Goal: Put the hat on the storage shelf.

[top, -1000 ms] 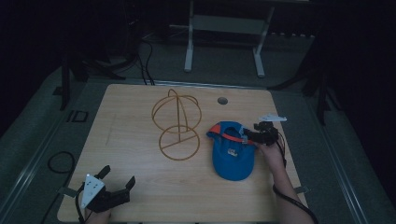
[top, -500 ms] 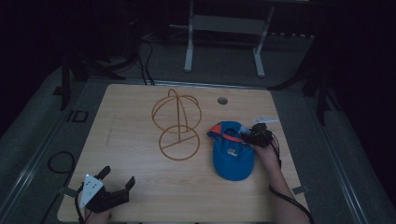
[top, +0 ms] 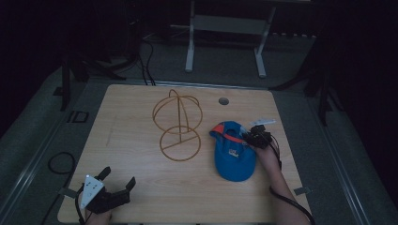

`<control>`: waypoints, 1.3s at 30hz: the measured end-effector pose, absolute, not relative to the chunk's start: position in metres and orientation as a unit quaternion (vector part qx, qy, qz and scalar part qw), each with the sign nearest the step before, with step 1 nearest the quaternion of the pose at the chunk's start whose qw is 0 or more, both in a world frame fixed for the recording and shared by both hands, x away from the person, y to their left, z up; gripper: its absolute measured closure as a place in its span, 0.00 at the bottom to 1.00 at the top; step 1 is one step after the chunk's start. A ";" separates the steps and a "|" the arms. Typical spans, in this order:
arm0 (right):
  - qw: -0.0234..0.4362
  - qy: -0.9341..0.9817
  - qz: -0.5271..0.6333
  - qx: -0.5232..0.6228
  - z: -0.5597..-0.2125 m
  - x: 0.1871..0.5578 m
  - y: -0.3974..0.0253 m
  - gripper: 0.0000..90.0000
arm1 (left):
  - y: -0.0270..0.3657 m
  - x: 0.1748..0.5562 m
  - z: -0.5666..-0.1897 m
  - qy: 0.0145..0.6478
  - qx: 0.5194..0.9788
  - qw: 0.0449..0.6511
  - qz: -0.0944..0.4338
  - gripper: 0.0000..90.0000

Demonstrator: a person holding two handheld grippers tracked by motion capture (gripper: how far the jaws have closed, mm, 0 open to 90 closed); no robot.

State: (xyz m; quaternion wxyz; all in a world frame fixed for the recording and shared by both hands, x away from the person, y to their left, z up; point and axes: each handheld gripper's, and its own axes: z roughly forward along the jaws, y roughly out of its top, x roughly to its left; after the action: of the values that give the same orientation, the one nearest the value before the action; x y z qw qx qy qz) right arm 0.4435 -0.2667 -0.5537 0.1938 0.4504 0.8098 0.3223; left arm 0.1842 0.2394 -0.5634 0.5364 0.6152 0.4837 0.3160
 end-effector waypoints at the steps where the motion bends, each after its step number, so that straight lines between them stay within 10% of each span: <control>1: 0.192 0.808 0.324 0.454 -0.554 0.443 -0.266 0.93 | 0.239 0.184 -0.563 0.484 0.615 0.536 0.317 0.00; 39: 0.281 0.763 0.444 0.376 -0.425 0.373 -0.264 0.96 | 0.236 0.184 -0.563 0.485 0.614 0.539 0.313 0.00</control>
State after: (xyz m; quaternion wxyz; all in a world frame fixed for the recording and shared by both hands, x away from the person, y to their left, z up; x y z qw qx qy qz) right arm 0.3735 -0.2641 -0.4252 0.2811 0.3761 0.7630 0.4443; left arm 0.1844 0.2359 -0.5631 0.5386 0.6136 0.4854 0.3127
